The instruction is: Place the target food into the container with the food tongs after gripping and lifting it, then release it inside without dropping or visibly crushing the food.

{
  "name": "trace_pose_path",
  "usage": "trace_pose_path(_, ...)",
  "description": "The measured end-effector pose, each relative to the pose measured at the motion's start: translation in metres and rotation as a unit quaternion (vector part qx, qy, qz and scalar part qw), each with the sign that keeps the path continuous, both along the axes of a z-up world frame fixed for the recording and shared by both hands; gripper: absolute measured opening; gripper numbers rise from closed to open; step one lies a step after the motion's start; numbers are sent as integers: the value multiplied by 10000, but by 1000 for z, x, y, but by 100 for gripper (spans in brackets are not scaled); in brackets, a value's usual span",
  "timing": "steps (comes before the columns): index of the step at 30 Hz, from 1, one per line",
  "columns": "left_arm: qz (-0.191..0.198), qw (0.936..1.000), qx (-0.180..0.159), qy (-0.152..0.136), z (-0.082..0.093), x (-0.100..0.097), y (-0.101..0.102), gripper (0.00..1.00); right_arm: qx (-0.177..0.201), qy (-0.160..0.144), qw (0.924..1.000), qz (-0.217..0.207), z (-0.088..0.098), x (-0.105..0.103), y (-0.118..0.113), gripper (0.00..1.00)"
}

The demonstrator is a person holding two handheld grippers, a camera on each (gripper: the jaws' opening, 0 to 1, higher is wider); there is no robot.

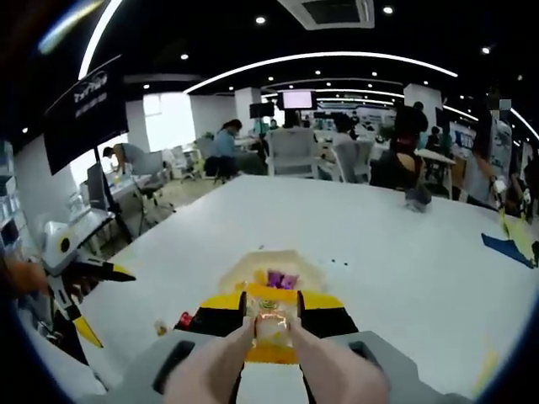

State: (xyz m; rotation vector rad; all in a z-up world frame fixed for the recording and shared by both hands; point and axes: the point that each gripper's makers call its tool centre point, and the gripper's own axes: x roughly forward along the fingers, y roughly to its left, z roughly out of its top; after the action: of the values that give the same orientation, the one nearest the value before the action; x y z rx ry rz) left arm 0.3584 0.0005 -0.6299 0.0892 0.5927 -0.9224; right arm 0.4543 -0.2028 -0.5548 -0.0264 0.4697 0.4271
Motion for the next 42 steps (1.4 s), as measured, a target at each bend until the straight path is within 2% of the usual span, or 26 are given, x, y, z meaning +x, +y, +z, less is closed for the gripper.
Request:
trace_pose_path(2, 28, 10000, -79, 26, 0, -2, 1, 99, -18, 14, 10000, 51, -2, 4, 3, 23)
trace_pose_path(6, 44, 9999, 40, 84, -8, -6, 5, 99, -12, 22, 9999, 111, -2, 9, 8, 23)
trace_pose_path(15, 123, 9997, -101, 174, -6, -7, 0, 99, -51, 30, 9996, 292, 0, 26, 13, 23)
trace_pose_path(25, 321, 9994, -133, 59, -2, 4, 13, 100, -85, 28, 9994, 346, 1, 41, 18, 23)
trace_pose_path(30, 241, 9996, -133, 43, -2, 3, 15, 100, -138, -20, 9992, 367, 4, 49, 22, 23)
trace_pose_path(38, 337, 9991, -245, 32, 0, 10, 19, 100, -206, 26, 9990, 388, 1, 62, 22, 23)
trace_pose_path(40, 300, 9994, -164, 63, -5, 10, 19, 100, -207, 43, 9991, 371, 0, 64, 21, 23)
trace_pose_path(42, 333, 9991, -262, 39, -1, 13, 19, 100, -208, 42, 9991, 367, 1, 65, 21, 23)
